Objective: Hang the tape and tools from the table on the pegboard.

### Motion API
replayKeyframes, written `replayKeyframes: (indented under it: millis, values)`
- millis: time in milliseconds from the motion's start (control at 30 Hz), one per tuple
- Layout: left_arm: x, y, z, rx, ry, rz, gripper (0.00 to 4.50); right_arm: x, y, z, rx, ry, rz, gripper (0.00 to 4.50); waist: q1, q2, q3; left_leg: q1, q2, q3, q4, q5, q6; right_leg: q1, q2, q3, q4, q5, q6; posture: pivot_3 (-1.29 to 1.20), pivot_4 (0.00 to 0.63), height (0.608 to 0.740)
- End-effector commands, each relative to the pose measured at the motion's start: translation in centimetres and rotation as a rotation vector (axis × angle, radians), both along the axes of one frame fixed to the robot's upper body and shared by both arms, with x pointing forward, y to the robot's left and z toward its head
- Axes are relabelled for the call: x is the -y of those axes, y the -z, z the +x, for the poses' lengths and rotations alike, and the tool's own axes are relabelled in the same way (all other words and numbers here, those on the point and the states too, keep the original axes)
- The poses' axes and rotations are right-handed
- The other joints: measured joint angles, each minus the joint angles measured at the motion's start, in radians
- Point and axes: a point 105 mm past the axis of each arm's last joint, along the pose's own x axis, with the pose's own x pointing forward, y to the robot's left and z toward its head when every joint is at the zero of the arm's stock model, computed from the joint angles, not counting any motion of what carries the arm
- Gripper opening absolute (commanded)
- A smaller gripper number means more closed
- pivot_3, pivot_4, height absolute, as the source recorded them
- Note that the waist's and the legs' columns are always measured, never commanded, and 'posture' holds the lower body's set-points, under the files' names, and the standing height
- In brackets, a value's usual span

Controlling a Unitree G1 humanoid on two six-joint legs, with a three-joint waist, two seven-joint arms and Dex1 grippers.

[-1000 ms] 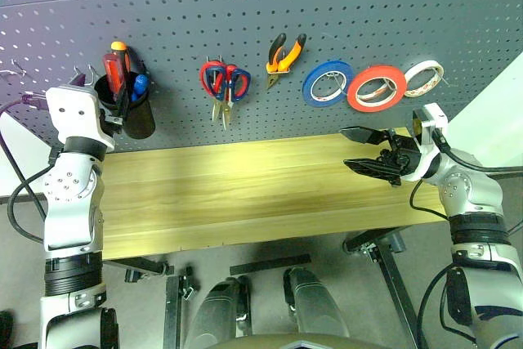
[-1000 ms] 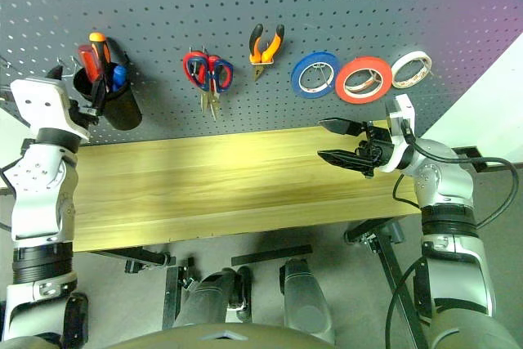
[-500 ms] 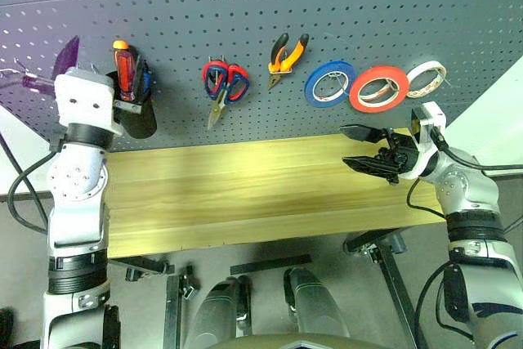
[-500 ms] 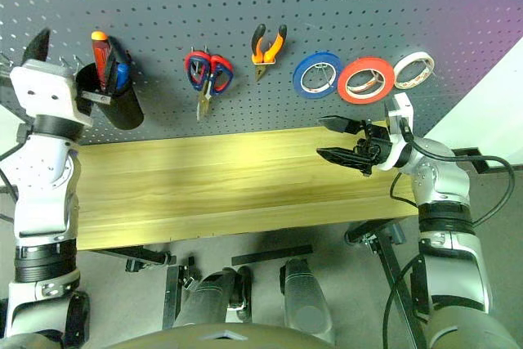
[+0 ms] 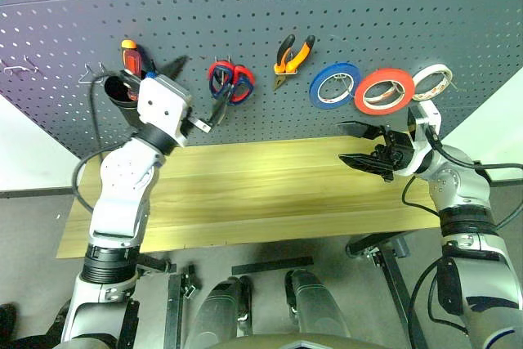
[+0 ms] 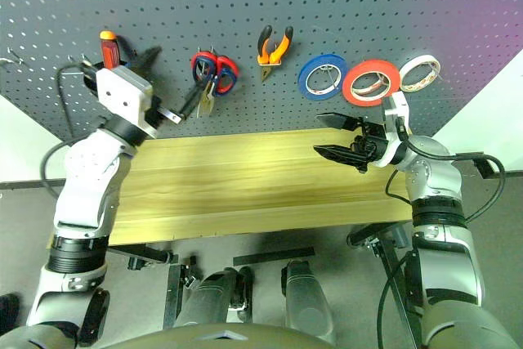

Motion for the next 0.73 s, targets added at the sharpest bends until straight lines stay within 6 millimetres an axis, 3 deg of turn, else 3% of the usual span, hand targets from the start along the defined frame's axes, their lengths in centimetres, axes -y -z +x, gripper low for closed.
replayKeyframes:
  millis: [33,233,367,500,733]
  values:
    - [0.2,2.9,0.3,-0.208,0.102,-0.063,4.46,-0.1,-0.4,0.2,0.042,0.015,0.016,4.5,-0.003,0.003,-0.014,0.0,0.0,0.0,0.0,0.0,0.001,0.0,0.0,0.0,0.0,0.0,0.0,-0.22,0.072,0.74]
    - [-0.3,8.8,-1.5,-0.526,0.262,-0.095,4.46,-0.6,1.3,0.3,0.012,0.031,0.017,4.5,-0.033,0.009,-0.049,0.007,0.0,0.0,0.0,0.0,0.0,0.007,0.001,0.0,0.0,0.0,0.0,-0.23,0.029,0.74]
    - [-1.0,9.9,-1.9,-0.605,0.278,-0.157,4.46,-1.3,2.6,0.6,0.004,0.055,0.003,4.5,-0.052,0.01,-0.079,0.016,0.0,0.0,-0.001,-0.001,0.0,0.016,0.001,0.0,-0.001,0.0,0.0,-0.22,0.0,0.74]
    - [-2.2,11.7,-2.3,-0.638,0.248,-0.108,4.46,-1.9,3.3,1.1,-0.002,0.088,0.016,4.5,-0.066,0.011,-0.104,0.023,0.0,-0.001,-0.002,-0.001,0.0,0.024,0.001,0.0,-0.002,0.0,0.0,-0.22,0.0,0.74]
    - [-4.6,12.1,-1.9,-0.623,0.168,-0.135,4.46,-3.0,3.7,2.1,0.017,0.11,0.021,4.5,-0.089,0.014,-0.115,0.032,0.0,-0.002,-0.004,-0.001,0.0,0.031,0.001,0.0,-0.003,-0.001,0.0,-0.22,0.0,0.74]
